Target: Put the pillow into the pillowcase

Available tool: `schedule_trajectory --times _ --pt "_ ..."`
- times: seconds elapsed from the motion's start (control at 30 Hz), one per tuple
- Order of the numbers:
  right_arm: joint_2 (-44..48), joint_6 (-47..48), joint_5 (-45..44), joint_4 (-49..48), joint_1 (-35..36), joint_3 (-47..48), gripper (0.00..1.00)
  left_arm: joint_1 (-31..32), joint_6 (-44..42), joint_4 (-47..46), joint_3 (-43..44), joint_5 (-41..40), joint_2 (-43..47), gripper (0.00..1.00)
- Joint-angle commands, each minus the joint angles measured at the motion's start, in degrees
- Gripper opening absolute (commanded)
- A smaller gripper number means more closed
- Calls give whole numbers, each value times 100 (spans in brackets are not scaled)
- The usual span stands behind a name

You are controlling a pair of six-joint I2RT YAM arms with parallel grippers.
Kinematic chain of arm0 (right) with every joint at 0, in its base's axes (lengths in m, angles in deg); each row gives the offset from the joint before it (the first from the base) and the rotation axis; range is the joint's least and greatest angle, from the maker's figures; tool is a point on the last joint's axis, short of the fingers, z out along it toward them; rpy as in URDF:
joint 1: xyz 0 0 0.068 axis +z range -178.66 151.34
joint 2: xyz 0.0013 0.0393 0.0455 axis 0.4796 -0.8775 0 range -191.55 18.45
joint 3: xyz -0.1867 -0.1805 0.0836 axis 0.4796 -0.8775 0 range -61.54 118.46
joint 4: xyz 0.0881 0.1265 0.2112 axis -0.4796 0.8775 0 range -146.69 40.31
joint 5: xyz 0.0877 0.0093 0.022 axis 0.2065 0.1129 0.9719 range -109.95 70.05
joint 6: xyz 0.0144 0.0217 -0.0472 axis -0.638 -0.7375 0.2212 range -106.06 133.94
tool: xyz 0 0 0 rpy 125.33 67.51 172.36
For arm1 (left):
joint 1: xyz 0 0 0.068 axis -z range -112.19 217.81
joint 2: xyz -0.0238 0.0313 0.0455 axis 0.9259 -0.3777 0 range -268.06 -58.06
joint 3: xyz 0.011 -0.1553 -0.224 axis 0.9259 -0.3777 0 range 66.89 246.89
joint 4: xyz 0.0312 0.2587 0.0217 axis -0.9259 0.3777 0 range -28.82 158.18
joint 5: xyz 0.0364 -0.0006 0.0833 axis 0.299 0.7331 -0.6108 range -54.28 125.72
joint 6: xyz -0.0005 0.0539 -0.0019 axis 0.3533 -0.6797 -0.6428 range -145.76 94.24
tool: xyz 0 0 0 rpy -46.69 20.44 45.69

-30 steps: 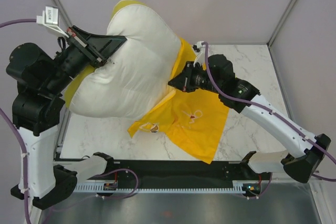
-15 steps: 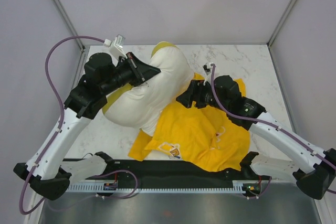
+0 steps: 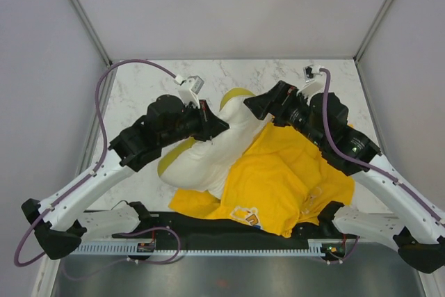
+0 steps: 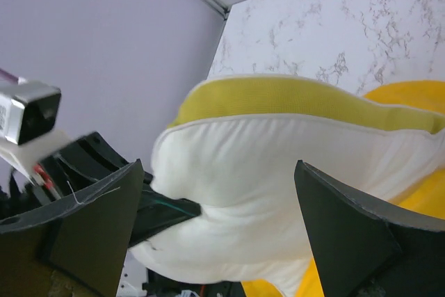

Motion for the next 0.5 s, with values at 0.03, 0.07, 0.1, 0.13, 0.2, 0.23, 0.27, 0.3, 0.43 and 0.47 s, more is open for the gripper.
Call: schedule_trajectory --times 0.03,0.07,0.1,0.13,0.2,0.23,0.27,0.3,0.43,0.47 --pt "-364 -824 -538 539 15 759 98 521 -2007 -253 -282 -2184 30 3" --pt "-478 -947 -539 698 6 901 98 600 -2008 -253 -309 -2186 30 3" --pt "-757 -1070 -591 882 15 1050 98 758 -2008 -253 -335 -2186 13 3" --pt "-908 -1367 -635 1406 15 1409 98 846 -2347 -348 -362 -2882 -5 3" --pt "-1381 -1510 -601 2145 15 1962 98 1109 -2525 -472 -362 -3456 -49 3" --pt "-1489 -1528 -574 2306 32 2088 98 1198 -2604 -490 -371 -3608 -49 3" --pt "-1568 -1546 -539 2386 24 2150 98 1277 -2675 -516 -362 -3740 -84 3" --pt "-1612 -1581 -521 2396 41 2150 98 1408 -2780 -543 -362 -3846 -101 3" --pt "-1657 -1792 -408 2221 50 1957 98 1681 -2991 -727 -379 -4162 -128 3" --pt "-1700 -1809 -311 2185 50 1957 98 1813 -3122 -788 -388 -4215 -137 3"
